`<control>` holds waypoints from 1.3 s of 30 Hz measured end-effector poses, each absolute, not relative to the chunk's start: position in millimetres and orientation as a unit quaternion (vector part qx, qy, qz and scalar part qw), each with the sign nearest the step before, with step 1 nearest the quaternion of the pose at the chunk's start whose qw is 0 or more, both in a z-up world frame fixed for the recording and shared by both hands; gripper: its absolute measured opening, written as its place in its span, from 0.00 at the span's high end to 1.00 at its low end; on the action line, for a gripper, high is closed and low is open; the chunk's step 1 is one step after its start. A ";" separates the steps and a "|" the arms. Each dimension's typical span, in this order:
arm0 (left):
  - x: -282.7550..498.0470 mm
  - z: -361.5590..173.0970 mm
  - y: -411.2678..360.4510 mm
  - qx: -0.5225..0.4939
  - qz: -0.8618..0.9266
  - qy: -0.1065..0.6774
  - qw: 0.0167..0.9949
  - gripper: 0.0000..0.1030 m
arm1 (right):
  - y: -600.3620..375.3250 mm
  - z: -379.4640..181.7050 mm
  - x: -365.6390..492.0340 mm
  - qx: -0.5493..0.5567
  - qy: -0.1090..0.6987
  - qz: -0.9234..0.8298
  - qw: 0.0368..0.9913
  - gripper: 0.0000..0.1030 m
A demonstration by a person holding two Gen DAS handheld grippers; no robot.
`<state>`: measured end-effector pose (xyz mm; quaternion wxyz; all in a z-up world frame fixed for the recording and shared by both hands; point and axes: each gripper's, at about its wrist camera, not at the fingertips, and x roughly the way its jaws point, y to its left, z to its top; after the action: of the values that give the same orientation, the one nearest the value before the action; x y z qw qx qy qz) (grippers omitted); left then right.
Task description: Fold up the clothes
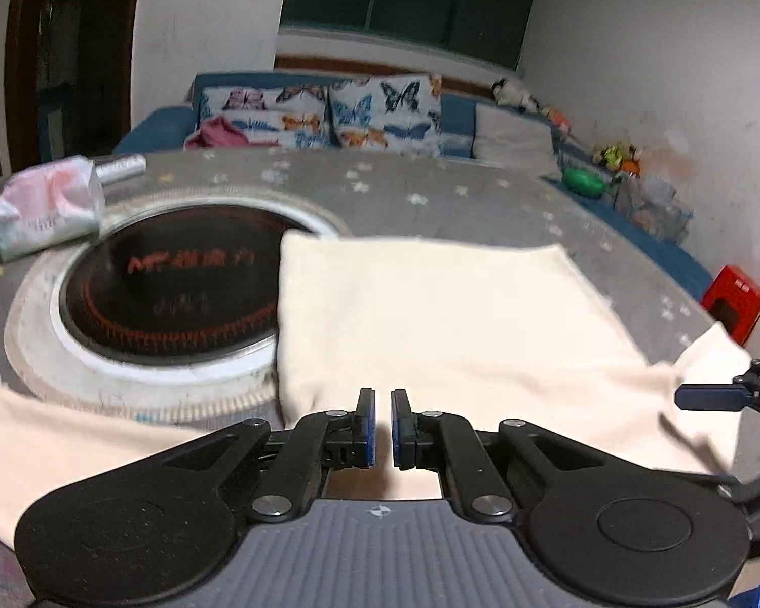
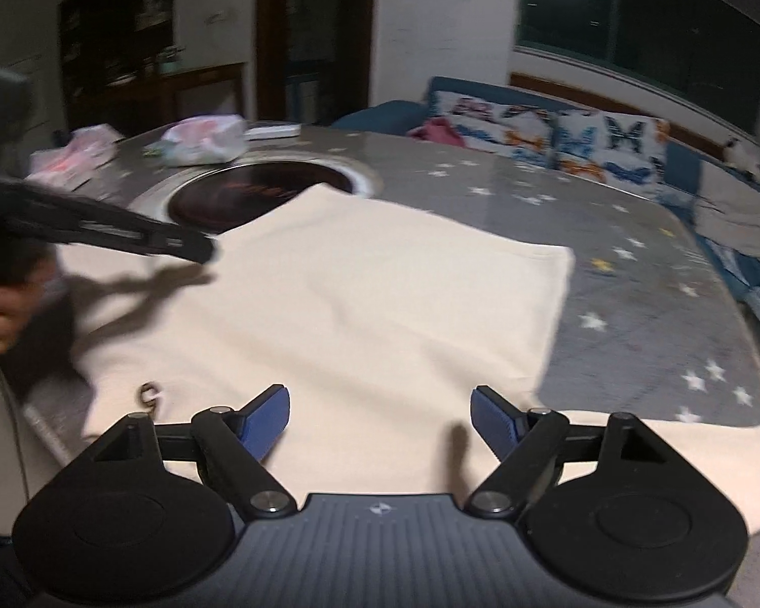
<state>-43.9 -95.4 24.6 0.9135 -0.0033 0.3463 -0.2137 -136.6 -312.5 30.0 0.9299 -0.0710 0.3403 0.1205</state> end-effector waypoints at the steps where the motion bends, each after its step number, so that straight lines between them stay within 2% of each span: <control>1: -44.4 20.6 -94.1 -0.002 -0.211 0.351 0.912 0.93 | -308.4 28.0 -138.3 -0.076 0.343 0.129 0.927 0.27; 9: -56.9 16.3 -77.3 0.007 -0.206 0.346 0.915 0.93 | -303.3 26.9 -153.4 -0.101 0.352 0.151 0.918 0.29; 12: -60.1 18.1 -79.1 0.015 -0.208 0.342 0.916 0.89 | -304.8 27.2 -153.9 -0.096 0.355 0.153 0.917 0.29; 19: -68.2 24.1 -83.5 0.028 -0.212 0.333 0.918 0.87 | -312.4 34.5 -151.5 -0.094 0.346 0.149 0.921 0.29; 26: -85.8 36.8 -111.2 0.030 -0.275 0.319 0.907 0.86 | -339.7 37.4 -122.1 -0.048 0.334 0.105 0.935 0.29; 34: -111.9 21.6 -138.5 0.087 -0.330 0.323 0.883 0.86 | -358.9 25.3 -124.8 -0.033 0.350 0.080 0.933 0.29; 37: -116.9 18.6 -141.9 0.098 -0.334 0.318 0.882 0.77 | -365.4 29.6 -136.0 -0.028 0.342 0.069 0.937 0.29; 39: -117.4 15.6 -144.2 0.104 -0.334 0.319 0.881 0.75 | -370.9 26.8 -139.7 -0.022 0.348 0.061 0.935 0.29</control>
<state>-117.4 -144.2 15.6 0.8806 0.1044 0.3190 -0.3345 -139.7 -370.9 26.8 0.9352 -0.0221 0.3481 0.0606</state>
